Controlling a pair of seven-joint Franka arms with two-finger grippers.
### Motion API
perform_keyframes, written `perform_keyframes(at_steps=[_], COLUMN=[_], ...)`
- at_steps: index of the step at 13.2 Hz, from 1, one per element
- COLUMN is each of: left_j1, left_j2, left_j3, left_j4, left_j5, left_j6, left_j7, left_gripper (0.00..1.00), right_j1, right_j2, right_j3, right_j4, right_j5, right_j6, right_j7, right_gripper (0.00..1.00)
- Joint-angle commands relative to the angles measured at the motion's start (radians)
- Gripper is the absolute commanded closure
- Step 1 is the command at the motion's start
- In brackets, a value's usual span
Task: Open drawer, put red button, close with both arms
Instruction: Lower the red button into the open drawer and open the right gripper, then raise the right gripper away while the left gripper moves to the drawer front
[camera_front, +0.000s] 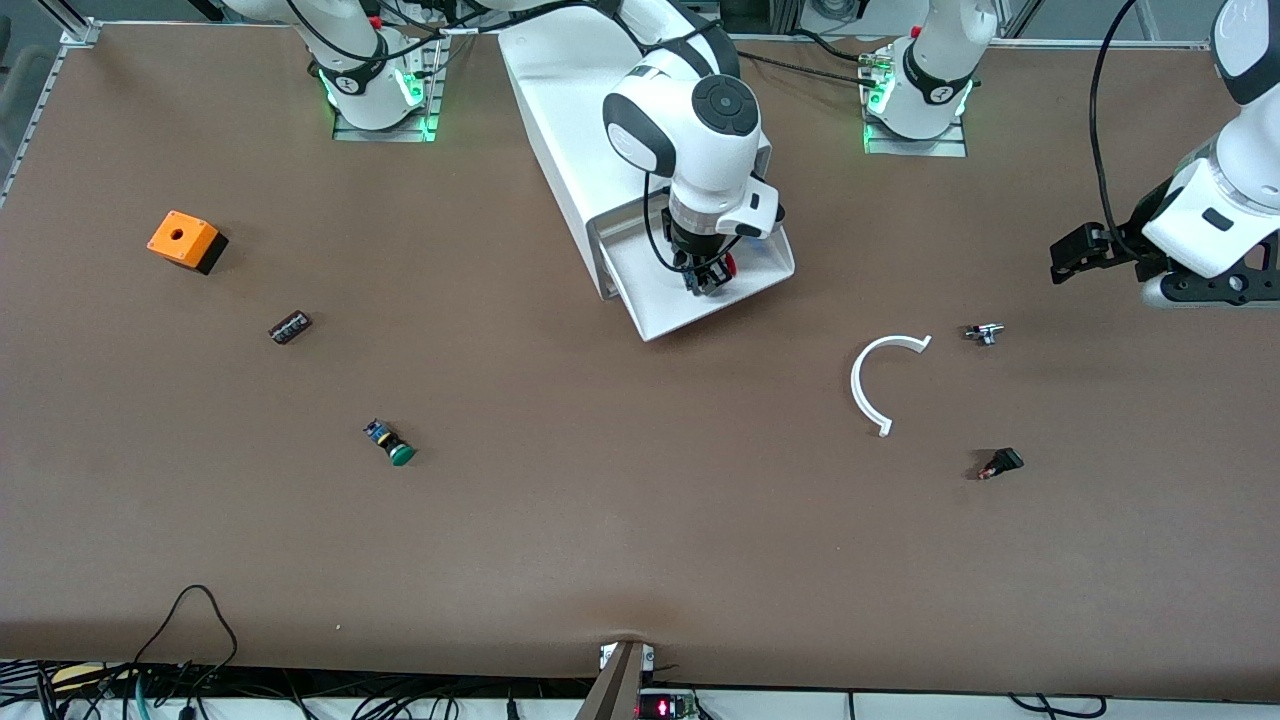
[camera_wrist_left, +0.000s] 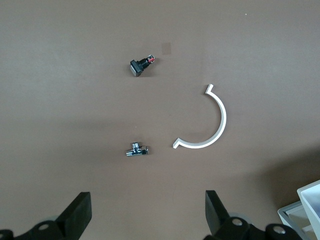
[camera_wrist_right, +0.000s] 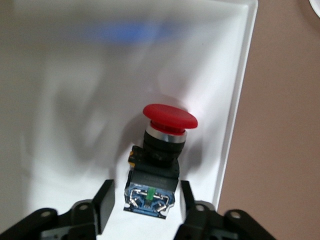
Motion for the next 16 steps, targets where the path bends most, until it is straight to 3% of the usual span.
perform_keyframes(at_steps=[1, 6, 12, 16], left_j1=[-0.004, -0.004, -0.004, -0.006], left_j2=[-0.009, -0.011, 0.038, 0.104], left_j3=[-0.004, -0.008, -0.044, -0.047], left_j4=[0.013, 0.013, 0.083, 0.082], left_j5=[0.007, 0.005, 0.007, 0.002], left_j6=[-0.024, -0.025, -0.123, -0.159], left_j7=[-0.018, -0.055, -0.065, -0.105], left_gripper=[0.0, 0.0, 0.0, 0.0], right_j1=[0.01, -0.005, -0.014, -0.078], right_j2=[-0.034, -0.091, -0.141, -0.148], right_j3=[-0.027, -0.049, -0.205, -0.23], right_j4=[-0.009, 0.005, 0.03, 0.016], right_j5=[0.017, 0.016, 0.012, 0.009], right_j6=[-0.013, -0.001, 0.04, 0.033], right_j7=[0.027, 0.23, 0.36, 0.601], right_gripper=[0.0, 0.0, 0.0, 0.0])
